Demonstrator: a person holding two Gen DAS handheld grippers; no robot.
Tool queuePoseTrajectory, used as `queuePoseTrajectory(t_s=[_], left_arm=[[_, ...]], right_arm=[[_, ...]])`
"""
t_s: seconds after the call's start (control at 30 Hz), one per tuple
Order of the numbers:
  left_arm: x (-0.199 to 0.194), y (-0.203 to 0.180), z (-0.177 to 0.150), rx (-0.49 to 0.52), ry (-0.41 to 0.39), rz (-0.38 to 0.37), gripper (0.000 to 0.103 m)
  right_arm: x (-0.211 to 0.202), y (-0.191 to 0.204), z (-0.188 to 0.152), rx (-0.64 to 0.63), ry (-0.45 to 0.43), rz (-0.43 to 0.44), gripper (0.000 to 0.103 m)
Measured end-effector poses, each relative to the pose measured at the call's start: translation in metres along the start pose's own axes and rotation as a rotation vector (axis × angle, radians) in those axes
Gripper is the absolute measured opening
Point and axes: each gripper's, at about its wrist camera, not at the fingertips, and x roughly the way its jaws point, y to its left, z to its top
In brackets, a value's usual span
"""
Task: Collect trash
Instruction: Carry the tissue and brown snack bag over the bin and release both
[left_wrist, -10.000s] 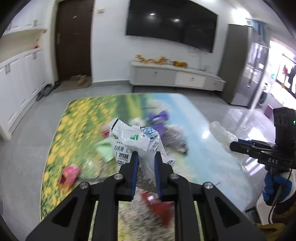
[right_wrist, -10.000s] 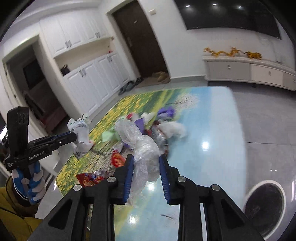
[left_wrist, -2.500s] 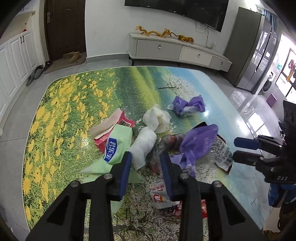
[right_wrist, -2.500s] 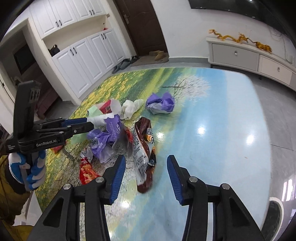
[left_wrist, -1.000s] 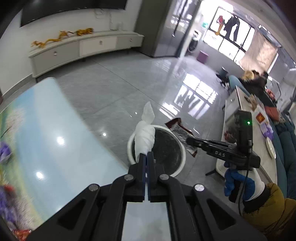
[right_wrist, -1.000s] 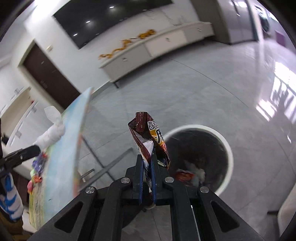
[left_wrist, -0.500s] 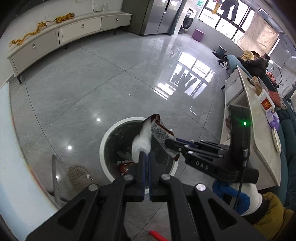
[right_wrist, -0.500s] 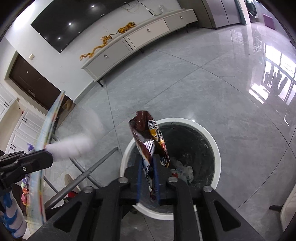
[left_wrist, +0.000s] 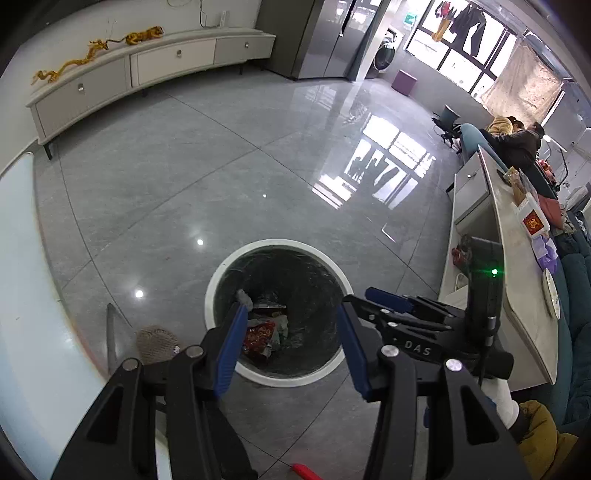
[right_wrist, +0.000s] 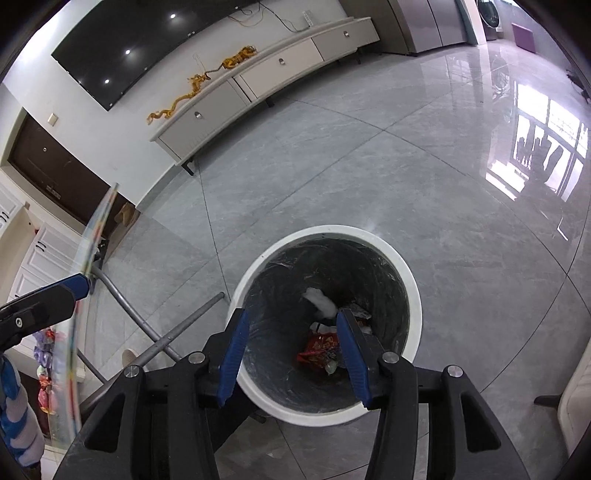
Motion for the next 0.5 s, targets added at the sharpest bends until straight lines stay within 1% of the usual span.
queuePoseTrajectory(t_s=[0.13,0.2,0.3,0.43,0.5], left_arm=[[-0.033,0.005,-0.011,0.004,-0.048,0.015,0.048],[-0.057,0.011,-0.02,0.004,-0.087,0.018,0.048],[-0.09,0.02,-0.037,0.0,-0.139,0.041,0.048],[-0.129,0.036,-0.063,-0.019,-0.197,0.09,0.048],[-0.152,0.049,-0.082,-0.034,-0.232,0.119,0.048]], right_arm=[[-0.025,0.016,-0.002,-0.019,-0.045,0.014,0.048],[-0.039,0.029,-0.001,-0.042,-0.069,0.022,0.048],[-0.058,0.057,0.002,-0.095,-0.109,0.038,0.048],[-0.08,0.102,0.003,-0.177,-0.152,0.079,0.048],[-0.088,0.125,0.002,-0.224,-0.165,0.097,0.048]])
